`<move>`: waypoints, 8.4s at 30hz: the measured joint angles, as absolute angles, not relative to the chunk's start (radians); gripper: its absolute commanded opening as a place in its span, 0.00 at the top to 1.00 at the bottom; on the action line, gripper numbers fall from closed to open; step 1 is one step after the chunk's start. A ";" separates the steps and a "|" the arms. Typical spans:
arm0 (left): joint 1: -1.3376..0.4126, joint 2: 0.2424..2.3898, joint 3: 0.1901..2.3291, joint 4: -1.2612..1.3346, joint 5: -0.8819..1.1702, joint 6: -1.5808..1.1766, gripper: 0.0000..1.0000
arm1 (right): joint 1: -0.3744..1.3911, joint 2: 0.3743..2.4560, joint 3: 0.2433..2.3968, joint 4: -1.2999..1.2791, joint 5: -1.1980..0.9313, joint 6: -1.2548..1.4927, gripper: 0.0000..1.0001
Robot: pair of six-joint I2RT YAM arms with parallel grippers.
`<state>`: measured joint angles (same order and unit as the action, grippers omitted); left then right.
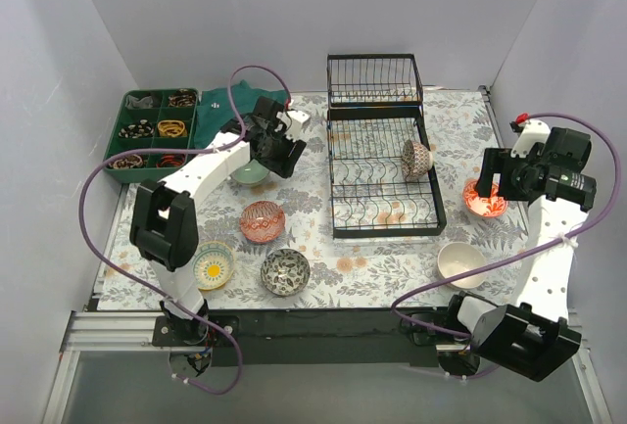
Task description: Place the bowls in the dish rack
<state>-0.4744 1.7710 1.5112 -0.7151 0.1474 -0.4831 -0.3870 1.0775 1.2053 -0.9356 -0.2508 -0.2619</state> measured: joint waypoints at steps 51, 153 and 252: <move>-0.429 1.862 1.921 -0.814 0.662 -0.682 1.00 | -0.387 1.148 1.234 -0.919 -0.212 -0.264 0.16; -0.639 2.246 1.454 0.756 0.486 -2.012 0.43 | -0.391 1.290 1.302 -1.055 0.010 -0.280 0.19; -0.275 1.983 1.809 -0.529 1.240 -0.882 1.00 | -0.391 1.334 1.459 -0.965 -0.229 -0.297 0.18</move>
<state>-0.2749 1.9835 1.8088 -0.5289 1.2396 -0.8822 -0.3908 1.3342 1.4586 -0.9646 -0.2291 -0.2966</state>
